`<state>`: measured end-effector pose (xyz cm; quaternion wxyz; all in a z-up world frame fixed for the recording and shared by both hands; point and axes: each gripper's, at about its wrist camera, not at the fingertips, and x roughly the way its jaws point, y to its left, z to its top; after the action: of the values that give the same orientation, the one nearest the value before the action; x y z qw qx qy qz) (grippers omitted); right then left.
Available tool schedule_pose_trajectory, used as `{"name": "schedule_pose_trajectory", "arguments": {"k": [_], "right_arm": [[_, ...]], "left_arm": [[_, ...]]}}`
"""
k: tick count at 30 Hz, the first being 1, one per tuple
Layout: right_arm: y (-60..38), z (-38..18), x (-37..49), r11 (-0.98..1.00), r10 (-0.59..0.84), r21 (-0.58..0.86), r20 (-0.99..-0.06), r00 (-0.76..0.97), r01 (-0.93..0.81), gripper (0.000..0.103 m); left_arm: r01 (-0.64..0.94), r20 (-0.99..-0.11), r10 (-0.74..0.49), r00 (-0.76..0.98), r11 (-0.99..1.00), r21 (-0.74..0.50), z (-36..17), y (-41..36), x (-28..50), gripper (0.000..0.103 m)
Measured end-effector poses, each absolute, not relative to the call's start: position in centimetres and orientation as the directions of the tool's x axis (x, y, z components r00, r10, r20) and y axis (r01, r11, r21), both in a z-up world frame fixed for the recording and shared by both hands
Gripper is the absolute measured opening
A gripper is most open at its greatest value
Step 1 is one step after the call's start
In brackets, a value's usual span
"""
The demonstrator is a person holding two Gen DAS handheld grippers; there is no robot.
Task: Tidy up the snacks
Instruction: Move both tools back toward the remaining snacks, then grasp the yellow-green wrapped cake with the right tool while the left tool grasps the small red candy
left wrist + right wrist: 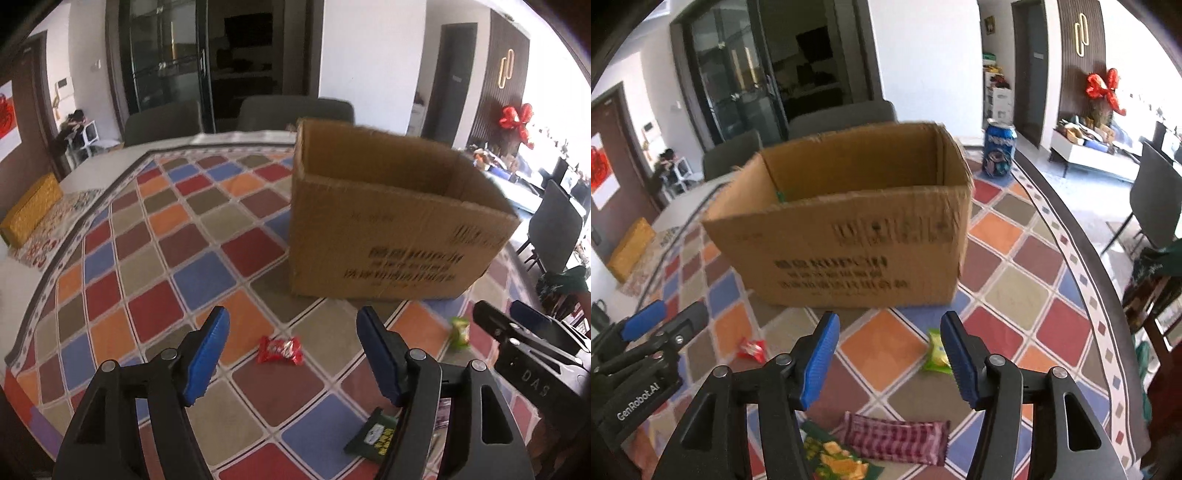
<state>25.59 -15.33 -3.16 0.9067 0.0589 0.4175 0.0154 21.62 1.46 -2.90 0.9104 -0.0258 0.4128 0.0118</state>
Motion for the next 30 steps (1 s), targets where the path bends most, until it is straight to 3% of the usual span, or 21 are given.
{"name": "schedule_pose_trajectory", "arguments": {"k": [30], "right_arm": [[-16.9, -11.7, 28.8, 0.990, -0.072, -0.003, -0.864, 0.499, 0.138, 0.061]], "left_arm": [[-0.042, -0.871, 0.057, 0.488, 0.998, 0.042, -12.6, 2.0, 25.6, 0.068]]}}
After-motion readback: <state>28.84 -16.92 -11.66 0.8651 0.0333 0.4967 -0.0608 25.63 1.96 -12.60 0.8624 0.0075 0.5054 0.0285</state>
